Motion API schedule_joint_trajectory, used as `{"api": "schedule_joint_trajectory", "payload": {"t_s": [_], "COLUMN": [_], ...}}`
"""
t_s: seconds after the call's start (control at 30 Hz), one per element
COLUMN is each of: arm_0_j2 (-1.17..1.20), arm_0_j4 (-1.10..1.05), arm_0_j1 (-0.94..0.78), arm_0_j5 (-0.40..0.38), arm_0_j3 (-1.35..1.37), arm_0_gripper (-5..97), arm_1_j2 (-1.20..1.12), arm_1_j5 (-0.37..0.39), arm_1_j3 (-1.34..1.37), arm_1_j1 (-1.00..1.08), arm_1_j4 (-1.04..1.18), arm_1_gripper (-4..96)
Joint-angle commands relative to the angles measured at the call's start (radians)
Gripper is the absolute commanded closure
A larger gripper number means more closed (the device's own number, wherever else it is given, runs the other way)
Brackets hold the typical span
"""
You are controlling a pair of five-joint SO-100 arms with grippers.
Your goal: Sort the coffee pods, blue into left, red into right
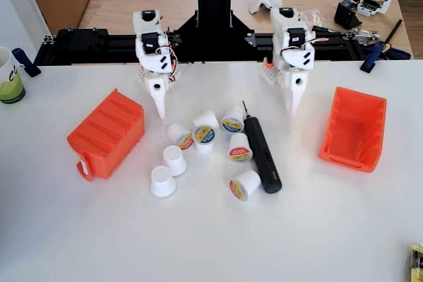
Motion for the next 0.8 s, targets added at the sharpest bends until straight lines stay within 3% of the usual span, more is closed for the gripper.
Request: {"api": "schedule_joint_trajectory", "payload": {"t_s": [0.0, 0.27, 0.33, 0.43, 0.53, 0.57, 0.7, 0.77], "arm_0_j2": [0.003, 0.003, 0.003, 0.003, 0.003, 0.003, 0.003, 0.003], "arm_0_j4": [0.003, 0.003, 0.003, 0.003, 0.015, 0.002, -0.037, -0.006], "arm_0_j1": [-0.005, -0.005, -0.005, -0.003, -0.002, 0.002, 0.0, -0.003], "arm_0_j5": [-0.091, -0.091, -0.091, -0.091, -0.091, -0.08, -0.084, -0.049], "arm_0_j3": [0.038, 0.038, 0.038, 0.038, 0.038, 0.037, 0.008, -0.054], "arm_0_gripper": [96, 97, 97, 97, 97, 97, 97, 97], "arm_1_j2": [0.041, 0.041, 0.041, 0.041, 0.041, 0.041, 0.041, 0.041], "arm_1_j5": [-0.008, -0.014, -0.014, -0.014, 0.012, 0.008, 0.078, 0.072], "arm_1_j3": [0.032, 0.032, 0.032, 0.032, 0.032, 0.032, 0.028, 0.009], "arm_1_j1": [0.006, 0.009, 0.006, 0.008, 0.012, 0.014, 0.014, 0.014], "arm_1_j4": [0.038, 0.038, 0.038, 0.038, 0.038, 0.038, 0.012, 0.008], "arm_1_gripper": [58.3, 55.4, 62.3, 64.2, 89.7, 94.0, 94.8, 94.0]}}
